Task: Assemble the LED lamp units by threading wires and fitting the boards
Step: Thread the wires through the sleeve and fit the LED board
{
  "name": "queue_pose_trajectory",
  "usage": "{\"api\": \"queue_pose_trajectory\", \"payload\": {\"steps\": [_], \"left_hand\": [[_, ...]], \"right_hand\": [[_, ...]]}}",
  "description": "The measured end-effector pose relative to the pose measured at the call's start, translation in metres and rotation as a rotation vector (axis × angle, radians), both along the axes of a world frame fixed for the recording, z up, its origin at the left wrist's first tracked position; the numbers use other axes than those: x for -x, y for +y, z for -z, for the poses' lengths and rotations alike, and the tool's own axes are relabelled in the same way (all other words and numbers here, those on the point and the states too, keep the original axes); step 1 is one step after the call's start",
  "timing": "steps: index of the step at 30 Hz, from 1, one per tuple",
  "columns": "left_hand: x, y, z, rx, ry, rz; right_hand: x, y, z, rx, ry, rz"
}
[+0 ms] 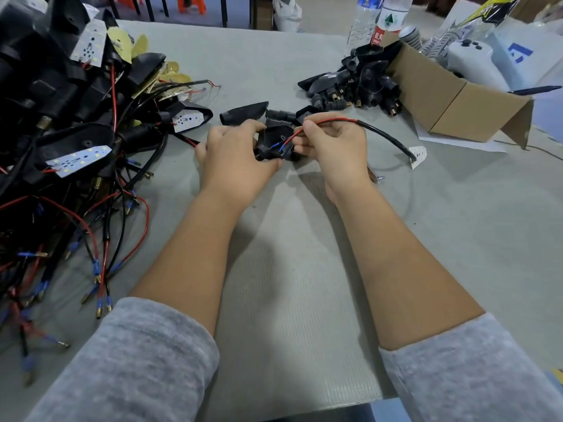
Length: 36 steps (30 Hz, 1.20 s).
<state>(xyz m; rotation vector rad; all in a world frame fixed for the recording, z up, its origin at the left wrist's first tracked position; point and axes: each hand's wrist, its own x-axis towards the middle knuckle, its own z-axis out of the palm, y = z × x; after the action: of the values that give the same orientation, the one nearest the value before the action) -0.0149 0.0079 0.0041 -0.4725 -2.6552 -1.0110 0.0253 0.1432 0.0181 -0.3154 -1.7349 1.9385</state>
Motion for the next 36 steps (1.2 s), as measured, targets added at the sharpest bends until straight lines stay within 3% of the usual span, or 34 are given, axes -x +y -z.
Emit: {"api": "queue_pose_trajectory", "payload": {"steps": [10, 20, 27, 32, 36], "left_hand": [[-0.004, 0.001, -0.001, -0.25, -0.012, 0.109], [-0.005, 0.005, -0.007, -0.608, -0.185, 0.193], [-0.004, 0.008, -0.006, -0.724, -0.281, 0.254], [-0.005, 0.008, -0.008, -0.781, -0.288, 0.277], [-0.007, 0.008, -0.011, -1.026, -0.449, 0.308]], "right_hand": [[-0.002, -0.001, -0.004, 0.173, 0.033, -0.232], [0.0, 0.003, 0.002, 0.111, -0.031, -0.143], [-0.001, 0.004, -0.003, 0.285, 0.015, -0.231], [-0.003, 0.0, -0.001, 0.139, -0.029, -0.27], [-0.001, -0.001, 0.002, 0.058, -0.05, -0.248]]}}
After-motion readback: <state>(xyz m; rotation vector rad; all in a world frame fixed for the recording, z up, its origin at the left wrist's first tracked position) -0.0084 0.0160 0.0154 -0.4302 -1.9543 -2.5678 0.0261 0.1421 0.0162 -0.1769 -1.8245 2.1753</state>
